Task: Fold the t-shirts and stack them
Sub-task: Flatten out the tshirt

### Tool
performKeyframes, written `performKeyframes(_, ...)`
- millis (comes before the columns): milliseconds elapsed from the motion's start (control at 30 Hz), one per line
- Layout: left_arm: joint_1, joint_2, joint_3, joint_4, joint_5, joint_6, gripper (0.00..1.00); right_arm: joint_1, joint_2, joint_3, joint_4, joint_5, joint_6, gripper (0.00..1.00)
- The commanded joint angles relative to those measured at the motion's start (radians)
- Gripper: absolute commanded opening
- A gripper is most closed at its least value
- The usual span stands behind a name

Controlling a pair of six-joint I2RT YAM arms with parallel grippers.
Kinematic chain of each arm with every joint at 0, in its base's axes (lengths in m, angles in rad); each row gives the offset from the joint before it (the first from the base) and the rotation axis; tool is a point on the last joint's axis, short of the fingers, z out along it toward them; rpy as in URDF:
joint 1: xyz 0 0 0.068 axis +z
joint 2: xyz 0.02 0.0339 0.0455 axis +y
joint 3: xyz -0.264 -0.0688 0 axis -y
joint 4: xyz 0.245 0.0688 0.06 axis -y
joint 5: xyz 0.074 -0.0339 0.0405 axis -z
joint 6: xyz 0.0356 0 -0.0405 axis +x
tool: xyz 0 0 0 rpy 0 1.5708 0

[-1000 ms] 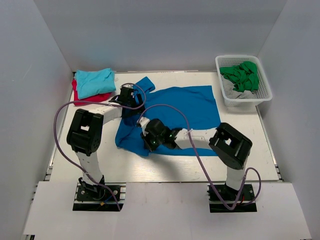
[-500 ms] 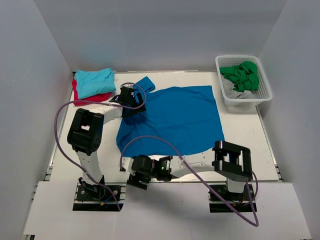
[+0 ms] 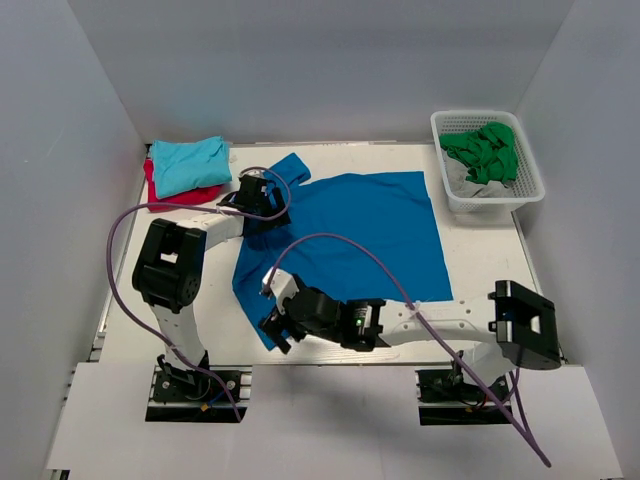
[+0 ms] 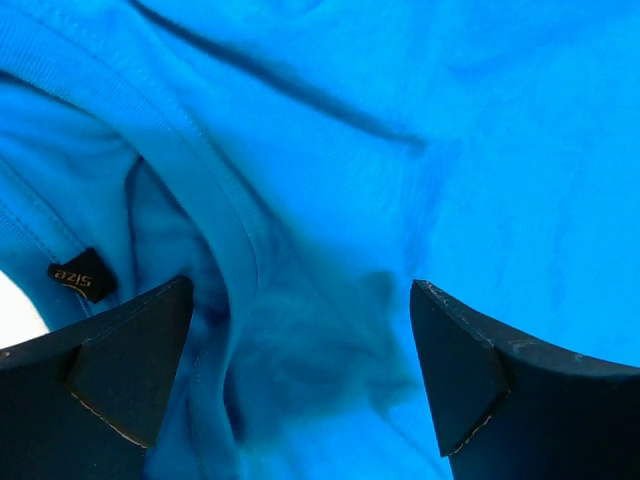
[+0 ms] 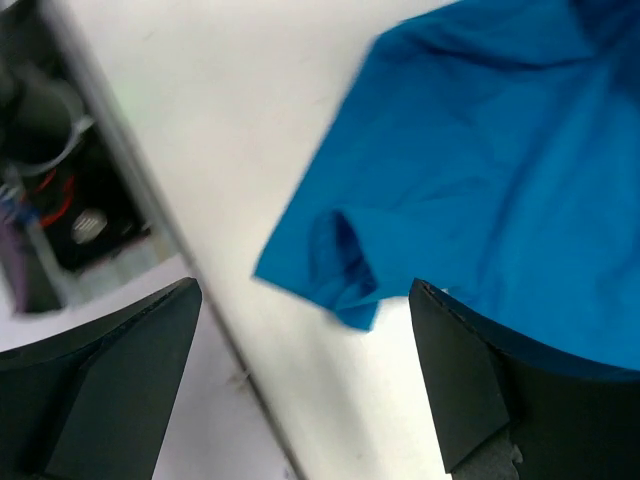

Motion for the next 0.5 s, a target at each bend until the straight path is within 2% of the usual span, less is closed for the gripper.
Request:
performKeyframes(0, 0.006, -0.012, -0.035, -0.116, -0.011, 0.005, 1.00, -0.023, 0.060, 0.048, -0.021, 0.127, 0.060, 0.90)
performKeyframes(267, 0.006, -0.024, -0.044, -0.125, -0.011, 0.005, 1.00, -0.092, 0.161, 0.148, -0.026, 0.046, 0.122, 0.90)
performKeyframes(400, 0.006, -0.015, -0.044, -0.125, -0.011, 0.005, 1.00, -0.118, 0.233, 0.148, 0.103, -0.242, 0.070, 0.90)
performKeyframes(467, 0.006, -0.015, -0.044, -0.125, -0.011, 0.005, 1.00, -0.123, 0.255, 0.173, 0.111, -0.295, 0.044, 0.90)
